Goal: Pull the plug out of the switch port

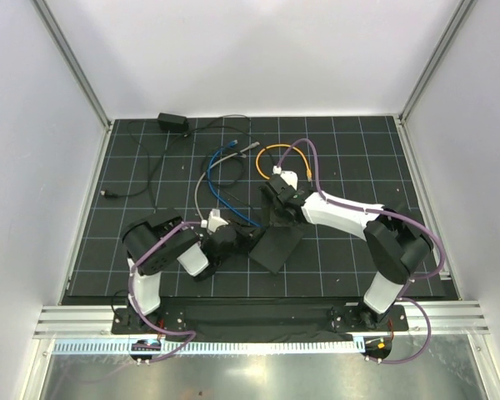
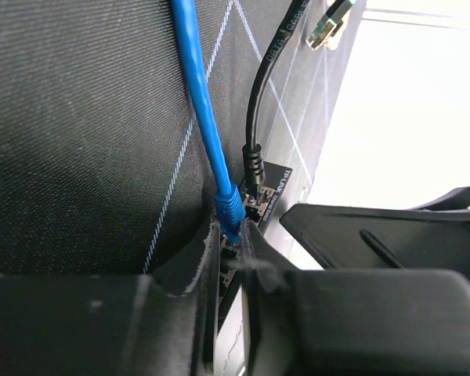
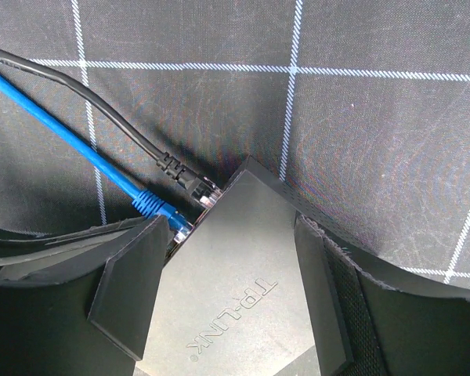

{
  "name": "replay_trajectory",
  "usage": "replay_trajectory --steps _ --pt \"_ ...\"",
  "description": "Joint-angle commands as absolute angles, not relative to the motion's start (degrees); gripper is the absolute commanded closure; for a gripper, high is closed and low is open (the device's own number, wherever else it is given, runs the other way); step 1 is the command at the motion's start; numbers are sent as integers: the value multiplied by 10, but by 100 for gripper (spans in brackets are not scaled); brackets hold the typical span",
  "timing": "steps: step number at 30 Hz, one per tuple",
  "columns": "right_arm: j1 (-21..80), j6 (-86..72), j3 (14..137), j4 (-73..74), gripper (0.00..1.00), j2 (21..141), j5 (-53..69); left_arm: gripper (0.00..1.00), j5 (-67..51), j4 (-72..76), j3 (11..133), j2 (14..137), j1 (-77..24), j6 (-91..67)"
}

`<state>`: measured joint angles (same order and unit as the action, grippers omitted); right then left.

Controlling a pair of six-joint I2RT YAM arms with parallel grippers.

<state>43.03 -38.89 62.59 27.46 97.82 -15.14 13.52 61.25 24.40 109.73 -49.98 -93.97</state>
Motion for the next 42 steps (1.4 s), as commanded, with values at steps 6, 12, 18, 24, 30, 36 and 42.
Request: replay_trajectory --steps 6,12,18,24,30,36,42 --pt "470 -393 657 346 25 1014 -192 100 160 561 208 1118 -509 -909" --pt "483 -397 651 361 25 1028 -221 100 172 563 193 1109 -509 -903" --pt "504 -396 639 365 25 1051 -236 100 187 590 178 1109 -504 -904" --pt "513 -385 593 345 25 1031 -220 100 185 590 159 1065 -462 -861" --pt "513 -361 568 316 25 1003 -203 100 198 428 184 911 -450 -764" --pt "514 -356 566 323 25 946 -194 100 204 256 251 783 -389 -665" --pt "512 -364 592 361 21 891 -207 90 130 128 327 747 -368 -602"
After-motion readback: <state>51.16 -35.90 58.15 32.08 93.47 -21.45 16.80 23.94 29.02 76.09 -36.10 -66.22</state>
